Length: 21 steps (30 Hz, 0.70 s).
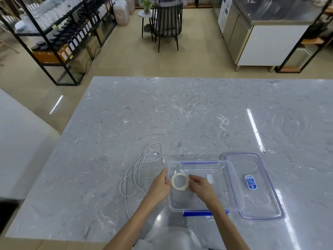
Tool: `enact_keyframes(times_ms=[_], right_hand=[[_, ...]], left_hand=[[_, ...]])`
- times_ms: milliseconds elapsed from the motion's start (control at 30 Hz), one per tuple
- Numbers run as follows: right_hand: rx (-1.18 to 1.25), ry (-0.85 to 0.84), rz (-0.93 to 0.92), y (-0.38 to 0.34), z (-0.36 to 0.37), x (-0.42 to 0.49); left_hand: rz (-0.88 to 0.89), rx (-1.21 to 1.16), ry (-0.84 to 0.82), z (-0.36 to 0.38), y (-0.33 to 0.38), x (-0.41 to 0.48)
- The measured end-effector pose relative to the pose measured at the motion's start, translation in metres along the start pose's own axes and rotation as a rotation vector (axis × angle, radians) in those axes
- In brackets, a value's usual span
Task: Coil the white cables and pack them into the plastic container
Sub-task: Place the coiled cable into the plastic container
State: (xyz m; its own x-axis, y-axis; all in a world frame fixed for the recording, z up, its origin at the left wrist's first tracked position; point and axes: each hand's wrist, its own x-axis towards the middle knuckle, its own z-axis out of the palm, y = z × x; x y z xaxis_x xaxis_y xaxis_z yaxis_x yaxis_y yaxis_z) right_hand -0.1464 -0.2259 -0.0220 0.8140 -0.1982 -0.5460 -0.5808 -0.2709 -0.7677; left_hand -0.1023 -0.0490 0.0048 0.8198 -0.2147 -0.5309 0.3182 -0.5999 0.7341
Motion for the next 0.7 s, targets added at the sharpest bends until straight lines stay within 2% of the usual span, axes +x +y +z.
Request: enact_keyframes(times_ms=[133,533,700], right_hand=[[-0.087,0.025,0.018,-0.001,0.001,-0.002],[0.170,-0.085,0.176,-0.014,0.012,-0.010],[0.165,-0.098,0.187,-0.020,0.012,-0.017]], left_hand=[[-0.006,0.007,0.009,0.002,-0.002,0.002],[0.002,0.034,0.026,0.006,-0.007,0.005],[0.015,0.042,0.024,0.005,-0.008,0.003]])
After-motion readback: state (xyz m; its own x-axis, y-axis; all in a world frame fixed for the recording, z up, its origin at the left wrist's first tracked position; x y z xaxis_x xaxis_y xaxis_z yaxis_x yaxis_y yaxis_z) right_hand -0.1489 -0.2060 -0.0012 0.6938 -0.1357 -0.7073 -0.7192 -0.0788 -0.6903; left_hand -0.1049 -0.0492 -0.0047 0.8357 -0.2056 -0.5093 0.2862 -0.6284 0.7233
